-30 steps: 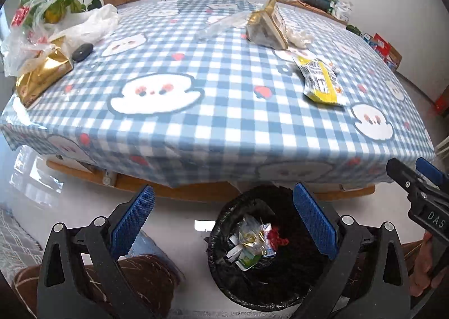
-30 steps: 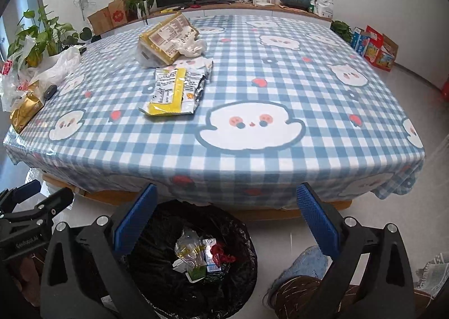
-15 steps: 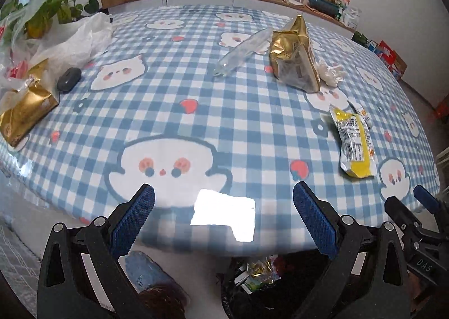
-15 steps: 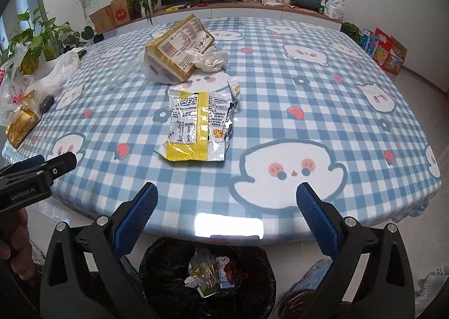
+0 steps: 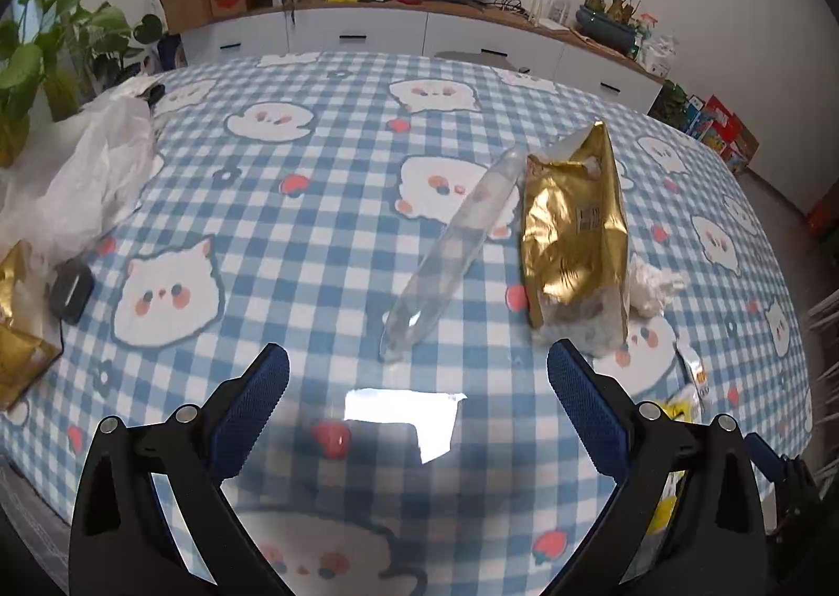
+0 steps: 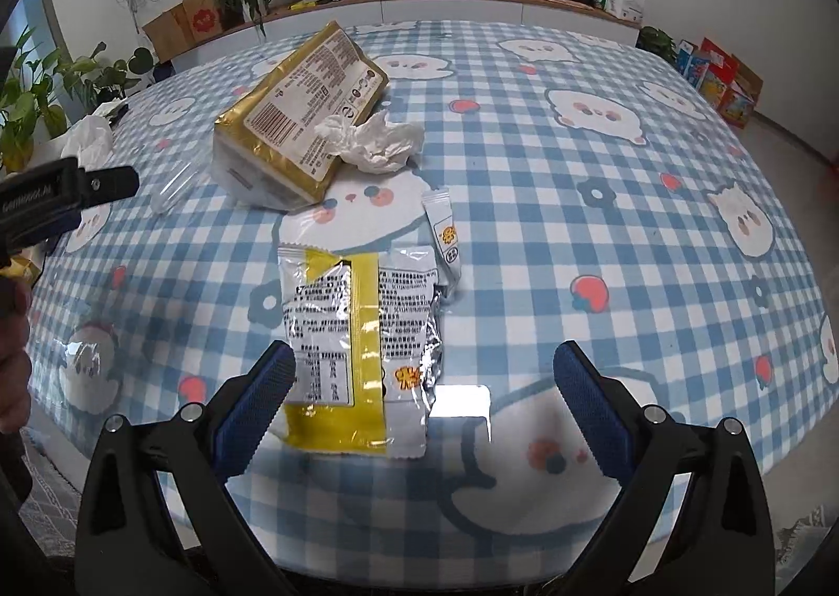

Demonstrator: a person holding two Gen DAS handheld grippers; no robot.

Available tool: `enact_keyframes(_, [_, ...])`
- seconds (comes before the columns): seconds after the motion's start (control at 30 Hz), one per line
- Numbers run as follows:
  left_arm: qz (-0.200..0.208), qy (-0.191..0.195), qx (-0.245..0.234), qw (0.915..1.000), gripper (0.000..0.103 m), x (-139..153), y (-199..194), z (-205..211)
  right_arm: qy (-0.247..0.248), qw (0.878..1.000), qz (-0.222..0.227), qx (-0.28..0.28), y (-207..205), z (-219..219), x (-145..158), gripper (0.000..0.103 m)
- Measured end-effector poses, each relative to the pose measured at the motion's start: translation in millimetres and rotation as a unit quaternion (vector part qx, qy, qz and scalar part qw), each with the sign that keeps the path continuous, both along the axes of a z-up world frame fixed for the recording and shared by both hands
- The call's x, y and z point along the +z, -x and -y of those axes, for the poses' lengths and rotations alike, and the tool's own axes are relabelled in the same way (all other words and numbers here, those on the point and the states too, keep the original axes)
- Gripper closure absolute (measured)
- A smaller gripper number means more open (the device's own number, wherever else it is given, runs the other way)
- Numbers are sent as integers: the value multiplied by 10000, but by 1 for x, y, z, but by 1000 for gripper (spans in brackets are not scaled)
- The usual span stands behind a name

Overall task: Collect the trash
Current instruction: 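Grasp the clear plastic tube with the left tool while the right tool grasps the snack wrapper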

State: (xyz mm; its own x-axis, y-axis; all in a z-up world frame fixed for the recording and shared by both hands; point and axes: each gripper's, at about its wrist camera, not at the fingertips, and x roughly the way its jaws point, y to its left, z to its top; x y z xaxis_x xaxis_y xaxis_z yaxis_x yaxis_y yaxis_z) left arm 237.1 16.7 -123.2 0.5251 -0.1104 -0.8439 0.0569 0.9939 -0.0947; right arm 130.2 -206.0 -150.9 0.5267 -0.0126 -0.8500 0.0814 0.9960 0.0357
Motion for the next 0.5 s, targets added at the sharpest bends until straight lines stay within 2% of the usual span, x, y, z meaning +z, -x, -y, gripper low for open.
enact_keyframes(0.2, [-227,-8,-124,9997,7,-11,-58,4,-11,9999,-57,132,-20,-7,1,8])
enact_keyframes(0.5, [-308,-188,-206,9991,8,-31,-104,18,-69,9996,-240,135,-32,-6,-12,8])
